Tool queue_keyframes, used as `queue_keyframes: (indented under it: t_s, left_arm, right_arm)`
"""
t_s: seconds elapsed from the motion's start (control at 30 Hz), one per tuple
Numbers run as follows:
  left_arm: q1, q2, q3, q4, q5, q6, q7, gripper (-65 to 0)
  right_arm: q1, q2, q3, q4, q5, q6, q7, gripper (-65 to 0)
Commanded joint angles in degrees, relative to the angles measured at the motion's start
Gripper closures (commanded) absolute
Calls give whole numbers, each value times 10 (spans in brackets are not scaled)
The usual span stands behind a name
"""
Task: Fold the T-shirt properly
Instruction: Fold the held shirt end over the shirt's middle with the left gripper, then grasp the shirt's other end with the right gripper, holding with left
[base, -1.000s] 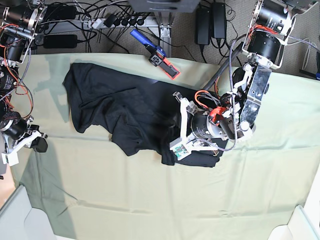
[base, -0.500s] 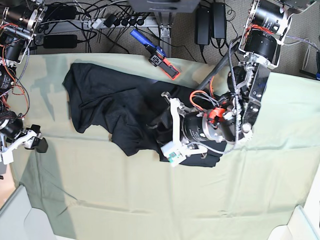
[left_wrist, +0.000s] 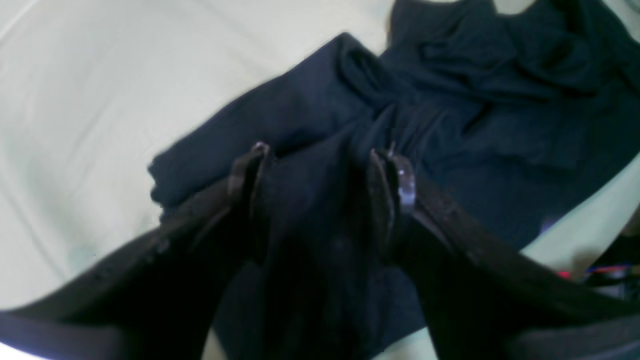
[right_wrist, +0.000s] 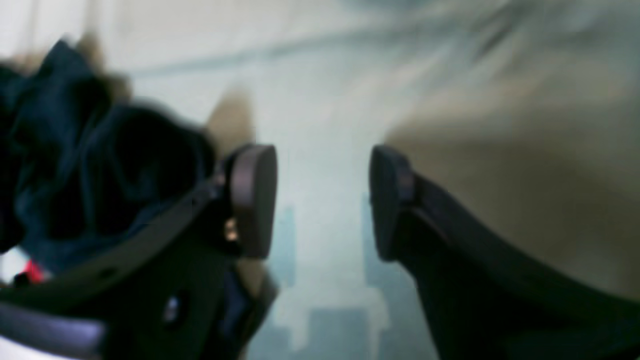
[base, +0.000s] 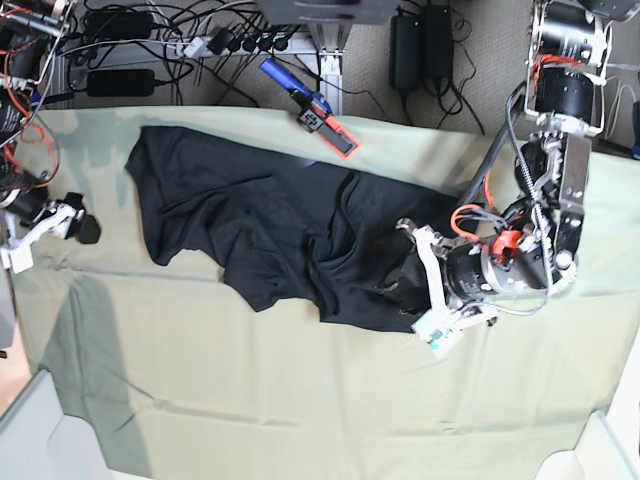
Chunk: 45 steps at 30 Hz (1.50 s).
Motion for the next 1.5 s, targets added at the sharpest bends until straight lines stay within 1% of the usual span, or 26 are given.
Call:
queue_keyframes:
  t_s: [0.0,0.1,0.23,0.33,0.43,0.6,0.83,0.9,1.0,1.03,1.07,1.1,1.13,1.17,1.23,1.3,1.37,1.47]
  left_arm:
    - [-5,-7,-3,6,-4,-4,-15,-333]
    - [9,-18,-3,4,5,-4,-18,-333]
    - [24,-31,-3,4,4,-4,-20,-333]
    - [24,-32,-3,4,3,-4,-20,-333]
    - [24,-34,-3,4,3,-4,-20,-333]
    - [24,-42,-3,4,-1,-4,-20,-333]
    - [24,-42,-3,9,-21,-4,-13,-333]
    - [25,-42,-3,22,-30,-4,2,-331]
    - [26,-42,-3,41,-31,-5,2,-331]
    - [26,-42,-3,43,-31,-5,1,-331]
    - [26,-42,-3,43,-31,-5,1,-331]
    - [26,-42,-3,43,-31,-9,1,-331]
    - [28,-42,-3,43,-31,-9,1,-331]
    - [29,-42,-3,43,-30,-9,1,-331]
    - [31,-44,-3,43,-24,-9,-2,-331]
    - [31,-47,-3,43,-21,-9,-3,-331]
    - [31,-53,-3,43,-21,-9,-3,-331]
    - [31,-59,-3,43,-23,-9,-4,-331]
  right_arm:
    - [-2,14,5,8,21,37,2,-306]
    - [-12,6,5,8,33,37,1,-306]
    - [-12,-31,5,8,44,37,-1,-306]
    - [-10,-62,5,8,50,38,-3,-306]
    - [-9,-79,5,8,51,38,-3,-306]
    - [-9,-80,4,8,52,38,-5,-306]
    - [-7,-77,3,12,61,40,-9,-305]
    - [-1,-76,5,24,61,40,-9,-303]
    - [15,-75,10,54,61,40,-12,-303]
    - [21,-75,10,66,61,40,-14,-290]
    - [27,-75,10,78,61,40,-18,-238]
    - [32,-75,10,87,61,41,-23,-151]
    - [36,-75,10,93,61,41,-26,-38]
    - [38,-75,8,96,61,41,-27,0]
    - [36,-76,-2,96,61,41,-29,0]
    - [30,-75,-25,96,70,43,-40,0]
    - [19,-76,-61,96,85,51,-51,0]
    - [8,-76,-120,96,83,52,-54,0]
